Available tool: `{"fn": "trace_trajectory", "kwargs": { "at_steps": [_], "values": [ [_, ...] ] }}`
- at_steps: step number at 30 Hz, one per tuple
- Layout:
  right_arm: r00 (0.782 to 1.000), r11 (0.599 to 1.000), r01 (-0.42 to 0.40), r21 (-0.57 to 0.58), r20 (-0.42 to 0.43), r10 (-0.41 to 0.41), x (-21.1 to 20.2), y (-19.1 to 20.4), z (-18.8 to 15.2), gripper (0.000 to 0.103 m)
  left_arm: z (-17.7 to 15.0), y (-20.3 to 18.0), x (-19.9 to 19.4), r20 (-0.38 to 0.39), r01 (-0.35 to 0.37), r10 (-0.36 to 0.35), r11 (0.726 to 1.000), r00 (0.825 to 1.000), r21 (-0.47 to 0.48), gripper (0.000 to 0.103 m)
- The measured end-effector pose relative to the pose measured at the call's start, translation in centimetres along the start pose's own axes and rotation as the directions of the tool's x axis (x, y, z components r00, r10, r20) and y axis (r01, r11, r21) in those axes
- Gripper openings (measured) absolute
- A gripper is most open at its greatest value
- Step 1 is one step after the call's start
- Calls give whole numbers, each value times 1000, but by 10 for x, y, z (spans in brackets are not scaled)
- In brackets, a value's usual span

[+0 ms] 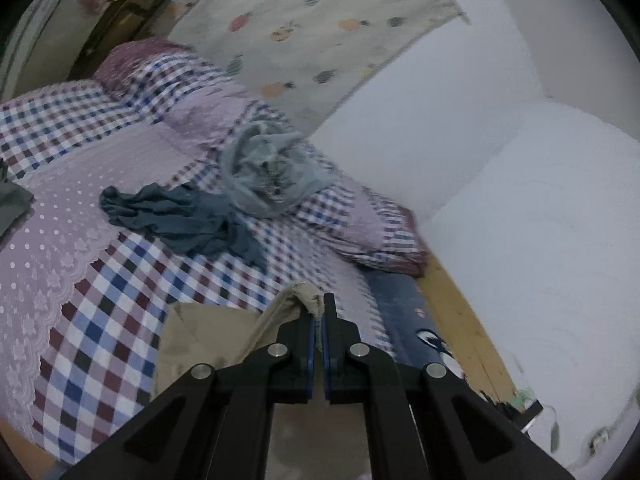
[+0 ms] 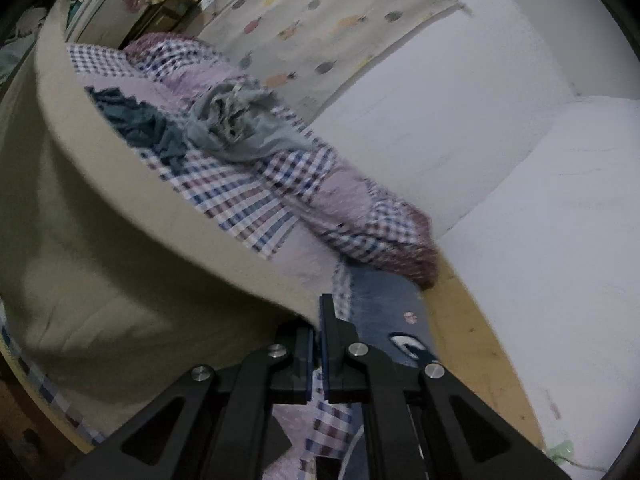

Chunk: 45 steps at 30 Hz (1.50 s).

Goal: Fold clothes

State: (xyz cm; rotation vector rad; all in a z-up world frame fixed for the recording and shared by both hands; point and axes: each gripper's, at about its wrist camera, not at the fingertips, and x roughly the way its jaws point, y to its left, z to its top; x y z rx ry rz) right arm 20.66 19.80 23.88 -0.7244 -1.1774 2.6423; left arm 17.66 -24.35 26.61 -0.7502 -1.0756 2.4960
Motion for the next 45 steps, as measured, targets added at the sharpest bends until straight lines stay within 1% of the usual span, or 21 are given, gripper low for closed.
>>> {"fn": "trace_trajectory", "kwargs": {
  "at_steps": [3, 7, 12, 16, 19, 24, 26, 28, 29, 30, 31, 33, 34, 36, 37, 38, 39, 40, 41, 44, 45],
  "values": [
    [996, 997, -73, -12, -49, 72, 51, 12, 6, 1, 15, 31, 48, -38, -70, 66, 994, 997, -89, 1],
    [979, 986, -160, -48, -139, 153, 127, 43, 10, 1, 24, 63, 114, -93, -193, 182, 974, 979, -119, 1],
    [946, 969, -235, -78, -248, 210, 209, 68, 2, 1, 26, 94, 190, -162, -311, 292, 944, 943, -107, 1],
    [908, 954, -295, -58, -327, 261, 265, 77, -7, 0, 28, 112, 238, -197, -386, 367, 920, 909, -63, 1],
    [885, 945, -324, -47, -368, 286, 296, 77, -10, 0, 30, 127, 269, -217, -432, 415, 901, 883, -35, 1],
    [847, 931, -362, -57, -437, 302, 342, 87, -9, 0, 33, 142, 311, -232, -479, 472, 877, 851, 27, 1],
    [826, 926, -375, -41, -468, 314, 359, 92, -9, 0, 31, 149, 324, -239, -481, 476, 876, 847, 39, 1],
    [803, 932, -362, 21, -500, 324, 376, 95, -15, 2, 30, 156, 337, -246, -481, 477, 876, 844, 50, 1],
    [791, 935, -350, 57, -517, 328, 384, 96, -19, 7, 29, 160, 336, -243, -469, 464, 882, 852, 41, 1],
    [778, 937, -336, 93, -533, 332, 392, 97, -22, 27, 29, 163, 332, -237, -451, 444, 892, 864, 26, 2],
    [770, 941, -315, 127, -546, 331, 398, 98, -27, 55, 29, 167, 327, -230, -433, 424, 901, 876, 12, 2],
    [787, 946, -223, 234, -530, 316, 401, 84, -38, 80, 28, 174, 319, -215, -396, 384, 918, 898, -17, 4],
    [796, 935, -179, 306, -514, 321, 400, 74, -45, 82, 28, 177, 314, -207, -378, 364, 925, 908, -31, 5],
    [802, 869, -124, 479, -467, 372, 397, 51, -59, 86, 28, 184, 306, -191, -339, 323, 939, 927, -59, 16],
    [806, 815, -90, 572, -439, 397, 394, 39, -68, 88, 28, 188, 302, -182, -319, 302, 945, 936, -72, 21],
    [808, 751, -61, 657, -409, 424, 391, 27, -77, 88, 27, 191, 297, -173, -299, 281, 951, 944, -85, 40],
    [804, 679, -48, 732, -375, 462, 389, 20, -85, 89, 28, 192, 289, -145, -291, 277, 952, 950, -90, 61],
    [800, 599, -34, 800, -338, 496, 387, 12, -93, 89, 30, 191, 278, -109, -290, 280, 953, 954, -91, 68],
    [793, 535, -27, 844, -308, 526, 385, 7, -100, 89, 31, 190, 266, -72, -280, 274, 955, 959, -95, 71],
    [732, 527, -76, 847, -311, 606, 381, 17, -103, 89, 25, 186, 238, -60, -291, 287, 953, 956, -81, 72],
    [710, 522, -92, 848, -312, 631, 380, 20, -104, 89, 19, 181, 229, -59, -296, 293, 954, 954, -49, 72]
  ]
}}
